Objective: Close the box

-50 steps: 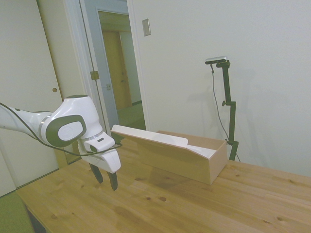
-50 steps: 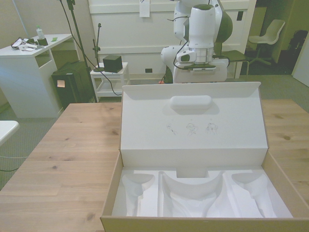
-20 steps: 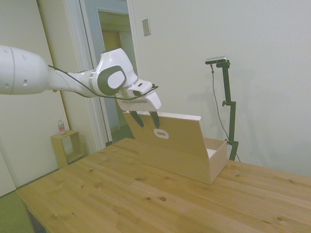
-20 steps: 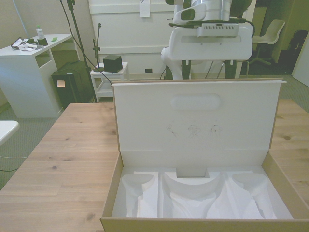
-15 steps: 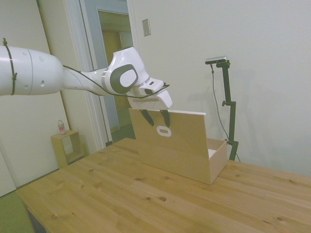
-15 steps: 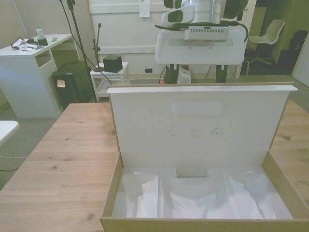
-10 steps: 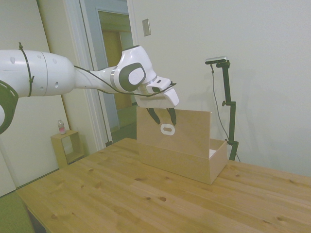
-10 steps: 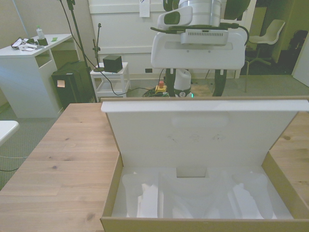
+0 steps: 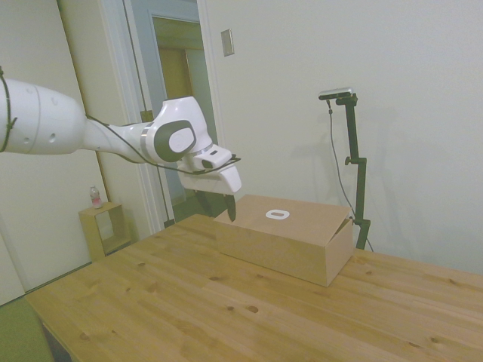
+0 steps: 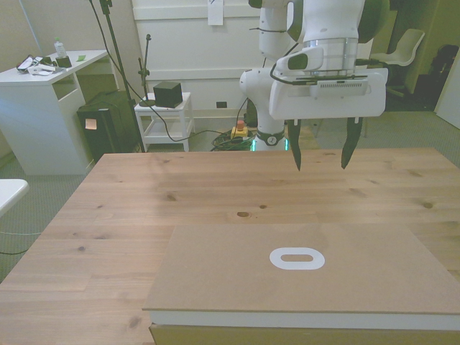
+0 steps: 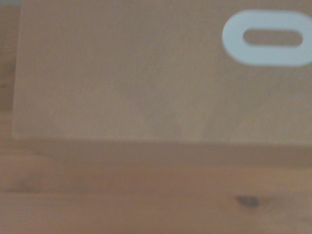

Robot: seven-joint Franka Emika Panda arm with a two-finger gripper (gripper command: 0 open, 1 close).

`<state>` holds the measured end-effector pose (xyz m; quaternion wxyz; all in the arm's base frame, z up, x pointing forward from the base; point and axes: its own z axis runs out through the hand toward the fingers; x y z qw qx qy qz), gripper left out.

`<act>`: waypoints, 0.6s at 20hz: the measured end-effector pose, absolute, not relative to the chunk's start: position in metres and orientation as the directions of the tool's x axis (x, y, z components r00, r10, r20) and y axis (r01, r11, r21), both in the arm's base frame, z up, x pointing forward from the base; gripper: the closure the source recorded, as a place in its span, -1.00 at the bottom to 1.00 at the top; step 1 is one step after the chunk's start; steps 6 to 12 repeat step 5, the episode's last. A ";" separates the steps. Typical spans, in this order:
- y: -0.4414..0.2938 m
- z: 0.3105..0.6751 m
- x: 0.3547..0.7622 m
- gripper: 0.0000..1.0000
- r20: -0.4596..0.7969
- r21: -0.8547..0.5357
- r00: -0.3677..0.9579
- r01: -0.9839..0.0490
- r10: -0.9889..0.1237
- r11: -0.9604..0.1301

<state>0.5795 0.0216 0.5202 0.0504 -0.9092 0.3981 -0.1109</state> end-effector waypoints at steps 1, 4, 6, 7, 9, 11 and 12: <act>0.027 0.511 0.567 -1.00 0.141 -0.169 0.650 -0.727 -0.747 -0.665; 0.042 0.484 0.532 -1.00 0.080 -0.143 0.634 -0.756 -0.769 -0.638; 0.046 0.477 0.523 -1.00 0.071 -0.138 0.630 -0.761 -0.773 -0.634; 0.046 0.477 0.523 -1.00 0.071 -0.138 0.630 -0.761 -0.773 -0.634; 0.046 0.477 0.523 -1.00 0.071 -0.138 0.630 -0.761 -0.773 -0.634; 0.046 0.477 0.523 -1.00 0.071 -0.138 0.630 -0.761 -0.773 -0.634; 0.046 0.477 0.523 -1.00 0.071 -0.138 0.630 -0.761 -0.773 -0.634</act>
